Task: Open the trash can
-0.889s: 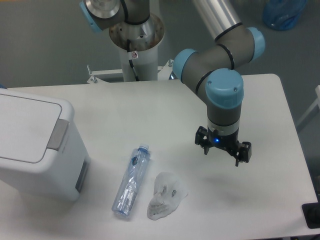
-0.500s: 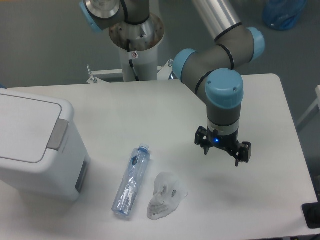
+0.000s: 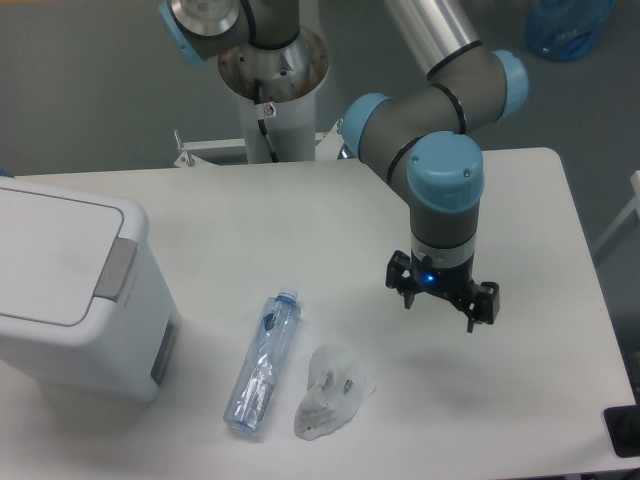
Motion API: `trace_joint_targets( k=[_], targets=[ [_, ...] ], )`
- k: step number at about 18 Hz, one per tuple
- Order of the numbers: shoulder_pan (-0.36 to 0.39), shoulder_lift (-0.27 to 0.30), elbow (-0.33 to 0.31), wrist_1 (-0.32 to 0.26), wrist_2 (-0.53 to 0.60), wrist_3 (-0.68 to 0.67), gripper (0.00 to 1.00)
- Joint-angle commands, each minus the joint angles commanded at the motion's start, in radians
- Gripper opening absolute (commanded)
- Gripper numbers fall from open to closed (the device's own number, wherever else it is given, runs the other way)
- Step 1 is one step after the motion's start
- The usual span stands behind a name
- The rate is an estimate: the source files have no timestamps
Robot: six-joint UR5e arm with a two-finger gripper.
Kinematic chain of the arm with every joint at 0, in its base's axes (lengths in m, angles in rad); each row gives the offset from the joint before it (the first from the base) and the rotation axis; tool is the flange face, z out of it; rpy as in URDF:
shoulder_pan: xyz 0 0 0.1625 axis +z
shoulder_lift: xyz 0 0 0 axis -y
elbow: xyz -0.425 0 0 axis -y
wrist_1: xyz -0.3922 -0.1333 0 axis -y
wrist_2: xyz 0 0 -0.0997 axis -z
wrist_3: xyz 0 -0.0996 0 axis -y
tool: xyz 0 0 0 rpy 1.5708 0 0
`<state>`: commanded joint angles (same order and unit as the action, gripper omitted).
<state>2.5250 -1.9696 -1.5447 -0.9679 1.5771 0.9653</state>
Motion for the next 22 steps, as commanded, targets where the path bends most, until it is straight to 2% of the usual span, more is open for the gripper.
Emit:
trace_joint_targets(
  k=[5,11,17,22],
  targets=[
    [-0.008,0.032,0.021,0.008,-0.179,-0.301,1.0],
    [-0.066,0.093,0.023,0.009,-0.288,-0.425,1.0],
    [-0.126,0.176,0.028,0.011,-0.472,-0.597,1.0],
    [-0.201,0.216,0.005,0.011,-0.482,-0.626,1.0]
  ],
)
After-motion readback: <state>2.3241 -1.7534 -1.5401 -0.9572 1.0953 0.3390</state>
